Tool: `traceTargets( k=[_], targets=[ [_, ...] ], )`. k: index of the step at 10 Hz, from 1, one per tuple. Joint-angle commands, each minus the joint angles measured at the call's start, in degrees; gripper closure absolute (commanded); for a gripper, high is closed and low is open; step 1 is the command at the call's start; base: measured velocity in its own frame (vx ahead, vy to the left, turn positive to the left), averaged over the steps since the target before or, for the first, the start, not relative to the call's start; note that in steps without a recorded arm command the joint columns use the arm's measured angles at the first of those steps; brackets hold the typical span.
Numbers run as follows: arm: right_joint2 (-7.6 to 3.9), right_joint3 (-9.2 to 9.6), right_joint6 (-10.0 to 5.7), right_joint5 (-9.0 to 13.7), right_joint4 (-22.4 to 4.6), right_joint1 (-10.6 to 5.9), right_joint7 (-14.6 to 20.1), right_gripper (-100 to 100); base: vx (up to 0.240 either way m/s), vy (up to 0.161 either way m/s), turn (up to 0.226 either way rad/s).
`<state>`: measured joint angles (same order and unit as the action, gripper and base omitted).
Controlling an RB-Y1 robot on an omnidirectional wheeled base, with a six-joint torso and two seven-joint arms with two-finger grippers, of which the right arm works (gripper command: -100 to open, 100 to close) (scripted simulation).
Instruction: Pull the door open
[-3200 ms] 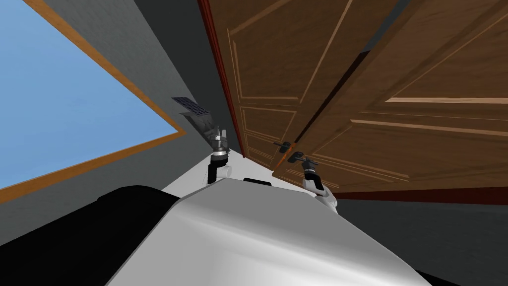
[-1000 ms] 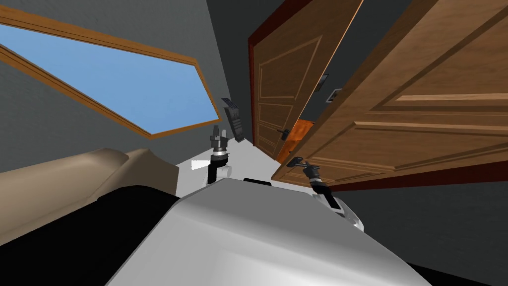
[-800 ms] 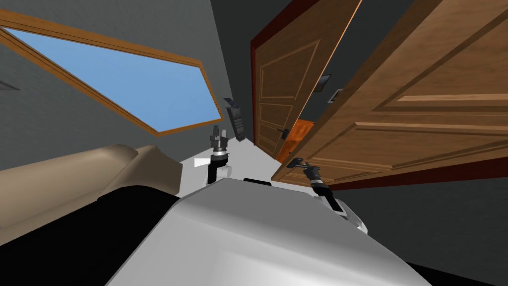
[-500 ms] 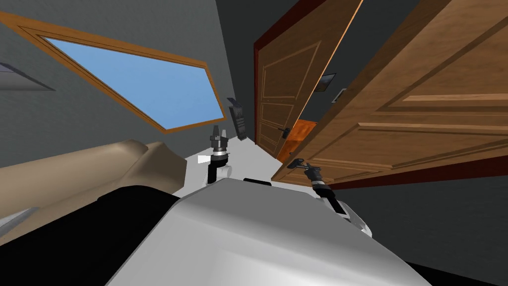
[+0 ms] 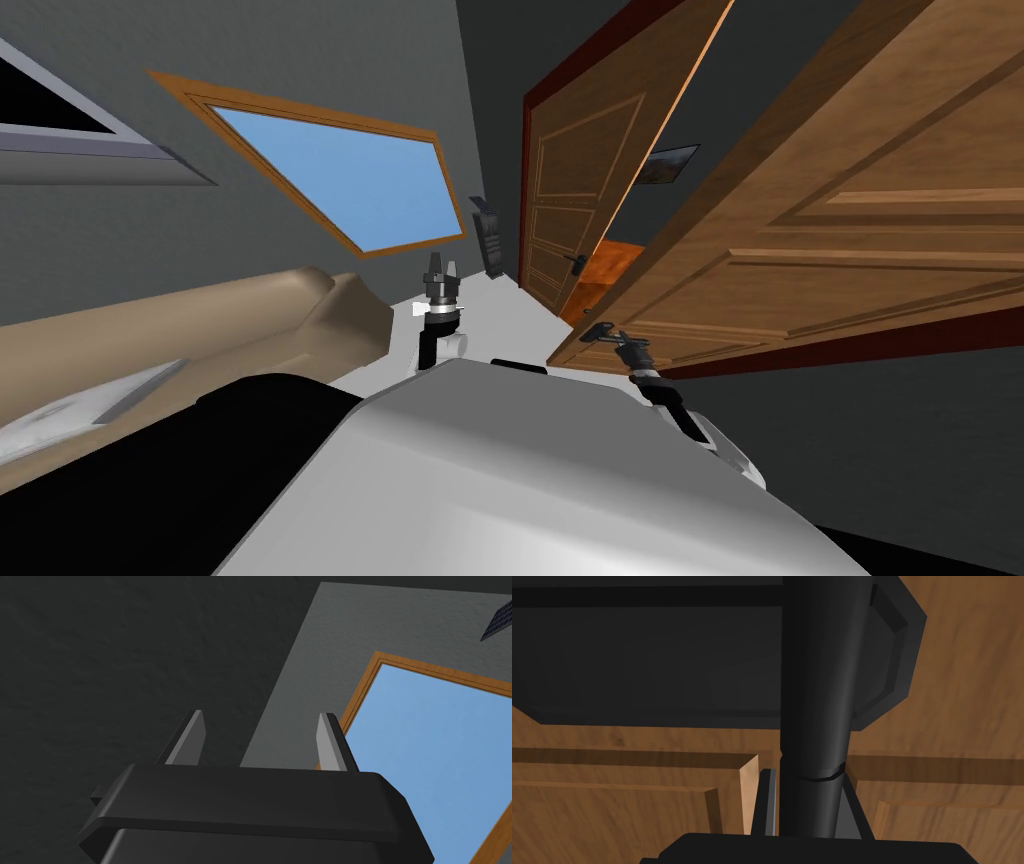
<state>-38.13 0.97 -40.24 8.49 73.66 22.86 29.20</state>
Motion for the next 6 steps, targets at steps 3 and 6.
traceTargets(
  k=[3, 6],
  targets=[
    [-1.23, 1.26, -2.93, -0.27, -0.36, 1.23, 1.22, 100, -0.192, -0.094, 0.133],
    [-1.76, 1.51, -3.70, -0.40, -0.87, 1.39, 1.54, 100, -0.179, -0.058, 0.120]
  ],
)
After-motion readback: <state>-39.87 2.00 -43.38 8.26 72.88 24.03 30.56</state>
